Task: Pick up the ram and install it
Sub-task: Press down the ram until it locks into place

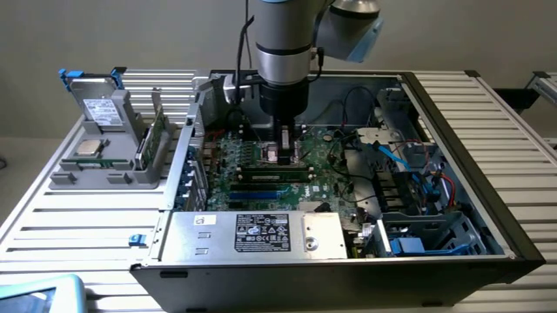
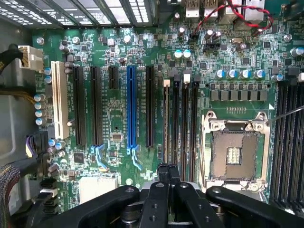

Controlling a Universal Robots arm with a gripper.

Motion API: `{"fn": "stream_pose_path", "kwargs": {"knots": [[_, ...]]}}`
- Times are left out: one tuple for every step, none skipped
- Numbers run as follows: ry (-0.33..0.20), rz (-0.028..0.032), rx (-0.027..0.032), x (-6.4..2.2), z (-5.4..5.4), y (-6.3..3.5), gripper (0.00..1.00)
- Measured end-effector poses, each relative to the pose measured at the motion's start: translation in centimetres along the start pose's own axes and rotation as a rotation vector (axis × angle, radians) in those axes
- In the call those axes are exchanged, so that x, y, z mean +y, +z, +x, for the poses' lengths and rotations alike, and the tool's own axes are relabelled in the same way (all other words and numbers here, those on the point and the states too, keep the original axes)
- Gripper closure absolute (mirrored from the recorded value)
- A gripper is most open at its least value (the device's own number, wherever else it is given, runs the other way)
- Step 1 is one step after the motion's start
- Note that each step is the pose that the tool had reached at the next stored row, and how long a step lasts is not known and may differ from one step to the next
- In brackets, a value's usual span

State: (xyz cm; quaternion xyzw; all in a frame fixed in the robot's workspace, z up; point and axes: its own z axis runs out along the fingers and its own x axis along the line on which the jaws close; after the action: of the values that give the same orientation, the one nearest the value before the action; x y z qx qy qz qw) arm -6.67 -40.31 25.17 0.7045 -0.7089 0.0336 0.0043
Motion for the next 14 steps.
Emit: {"fn": "stream_pose_path", "kwargs": {"knots": [[0.0,-0.0002,0.0001,-0.05,0.0,0.0,0.89],[0.0,-0.0006,0.0001,-0.04,0.0,0.0,0.89],[0.0,-0.0015,0.0002,-0.04,0.0,-0.01,0.89],[0.0,-0.0023,0.0001,-0.04,0.0,0.0,0.89],[0.0,-0.0032,0.0001,-0.05,0.0,0.0,0.89],[0.0,-0.0041,0.0002,-0.05,0.0,-0.01,0.89],[0.0,-0.005,0.0002,-0.05,0.0,-0.01,0.89],[0.0,-0.0059,0.0002,-0.05,0.0,-0.01,0.89],[0.0,-0.0067,0.0002,-0.05,0.0,-0.01,0.89],[0.0,-0.0076,0.0002,-0.05,0.0,-0.01,0.89],[0.0,-0.0085,0.0002,-0.05,0.0,-0.01,0.89],[0.0,-0.0093,0.0001,-0.05,0.0,0.0,0.89],[-0.001,-0.0102,0.0002,-0.05,0.0,0.0,0.89],[-0.001,-0.011,0.0002,-0.05,0.0,0.0,0.89]]}}
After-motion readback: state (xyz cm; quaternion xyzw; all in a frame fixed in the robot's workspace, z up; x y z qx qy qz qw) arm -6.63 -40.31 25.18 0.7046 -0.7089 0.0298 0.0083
